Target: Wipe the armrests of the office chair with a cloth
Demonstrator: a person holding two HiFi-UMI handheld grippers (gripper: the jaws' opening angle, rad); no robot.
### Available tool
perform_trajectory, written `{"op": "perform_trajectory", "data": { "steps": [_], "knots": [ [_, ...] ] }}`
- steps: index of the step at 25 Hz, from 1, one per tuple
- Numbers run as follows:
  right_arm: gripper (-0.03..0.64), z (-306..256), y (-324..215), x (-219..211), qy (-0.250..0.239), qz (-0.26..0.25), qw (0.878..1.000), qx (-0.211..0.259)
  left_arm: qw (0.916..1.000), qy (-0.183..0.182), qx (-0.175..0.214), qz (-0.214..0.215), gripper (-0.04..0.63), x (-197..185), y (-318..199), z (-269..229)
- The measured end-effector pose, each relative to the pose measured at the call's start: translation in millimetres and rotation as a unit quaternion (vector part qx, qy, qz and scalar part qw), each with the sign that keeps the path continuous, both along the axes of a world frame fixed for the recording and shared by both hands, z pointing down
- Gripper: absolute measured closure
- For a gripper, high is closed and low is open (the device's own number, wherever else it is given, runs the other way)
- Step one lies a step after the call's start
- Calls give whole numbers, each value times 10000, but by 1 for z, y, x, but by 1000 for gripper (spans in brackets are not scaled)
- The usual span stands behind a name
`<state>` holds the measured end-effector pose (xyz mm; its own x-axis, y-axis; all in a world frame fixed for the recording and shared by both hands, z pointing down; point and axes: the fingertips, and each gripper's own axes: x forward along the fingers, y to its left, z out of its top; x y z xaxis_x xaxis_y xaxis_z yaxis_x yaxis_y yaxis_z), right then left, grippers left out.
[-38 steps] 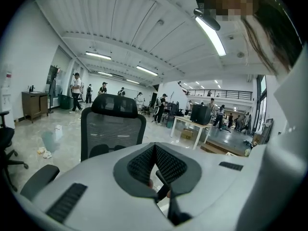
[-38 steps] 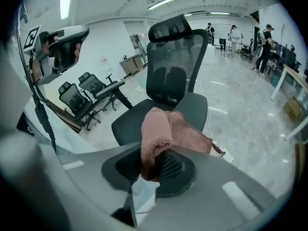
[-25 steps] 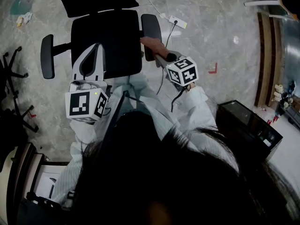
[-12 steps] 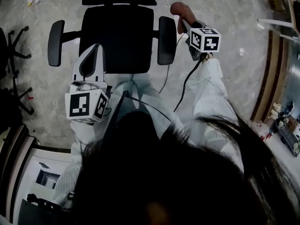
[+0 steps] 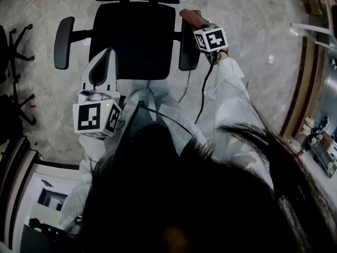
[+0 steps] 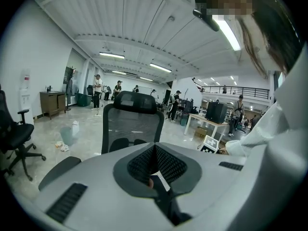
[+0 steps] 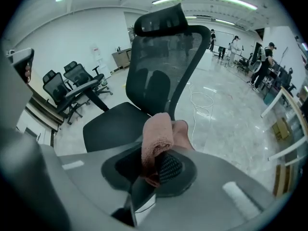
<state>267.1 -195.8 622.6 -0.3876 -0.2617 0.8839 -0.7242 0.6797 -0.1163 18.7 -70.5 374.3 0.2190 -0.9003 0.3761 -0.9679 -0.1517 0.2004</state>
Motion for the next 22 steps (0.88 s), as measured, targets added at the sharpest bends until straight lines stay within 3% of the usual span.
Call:
{"op": "perform_trajectory", "data": {
  "steps": [7,14,22],
  "knots": [
    [566,-11,79,-8,-87,-446,9989,-83,9996,73,147,250,594,16,-2,-7],
    [568,-28,171,-2,-499,-328,9975,-367,9974,130,434,567,594,38,-4,-29],
    [568,-32,215,8,-754,162,9961,-430,9945,148,604,849,594,66,0,-49]
  ]
}}
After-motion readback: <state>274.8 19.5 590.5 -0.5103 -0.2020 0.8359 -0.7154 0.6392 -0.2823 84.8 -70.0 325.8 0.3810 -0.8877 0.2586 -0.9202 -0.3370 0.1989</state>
